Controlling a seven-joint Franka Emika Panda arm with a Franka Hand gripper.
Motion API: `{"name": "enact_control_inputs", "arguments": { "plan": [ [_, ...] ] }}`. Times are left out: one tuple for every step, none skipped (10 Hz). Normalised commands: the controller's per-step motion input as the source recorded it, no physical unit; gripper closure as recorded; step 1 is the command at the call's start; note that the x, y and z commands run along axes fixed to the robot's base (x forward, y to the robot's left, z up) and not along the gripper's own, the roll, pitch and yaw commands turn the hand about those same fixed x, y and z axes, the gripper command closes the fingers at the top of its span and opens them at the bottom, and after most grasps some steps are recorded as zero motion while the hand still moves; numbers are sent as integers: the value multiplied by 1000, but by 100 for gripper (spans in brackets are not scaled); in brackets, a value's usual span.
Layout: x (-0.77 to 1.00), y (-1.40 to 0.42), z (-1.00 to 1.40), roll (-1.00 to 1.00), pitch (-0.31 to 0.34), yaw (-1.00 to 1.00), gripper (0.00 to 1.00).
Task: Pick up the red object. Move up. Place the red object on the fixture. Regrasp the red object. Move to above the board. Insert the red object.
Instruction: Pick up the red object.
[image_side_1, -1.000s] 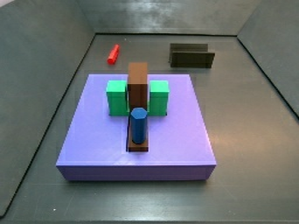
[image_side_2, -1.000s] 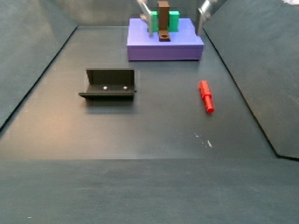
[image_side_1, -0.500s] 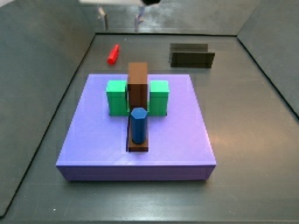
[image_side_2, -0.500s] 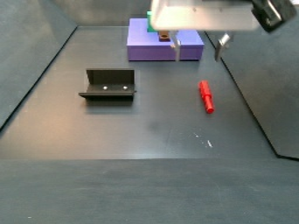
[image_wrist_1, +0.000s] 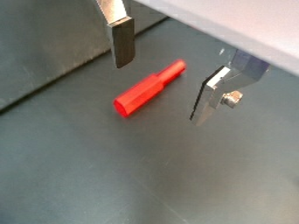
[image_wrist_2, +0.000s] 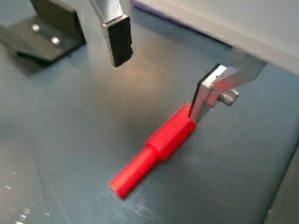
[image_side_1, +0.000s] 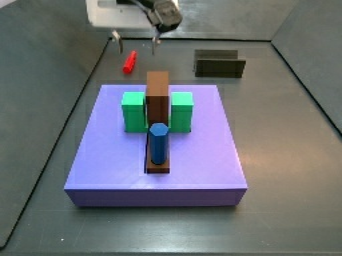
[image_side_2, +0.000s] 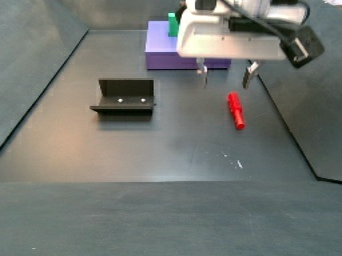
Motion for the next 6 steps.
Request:
{"name": "enact_control_inputs", "arguments": {
  "plan": [
    [-169,0,-343,-13,-211,100,0],
    [-223,0,-306,-10,-234,163,0],
    [-194,0,-231,-94,-247,183,0],
    [-109,0,-217,-107,-233,163,0],
    [0,0,-189,-80,-129,66,0],
    [0,0,-274,-39,-93,0,0]
  ]
}}
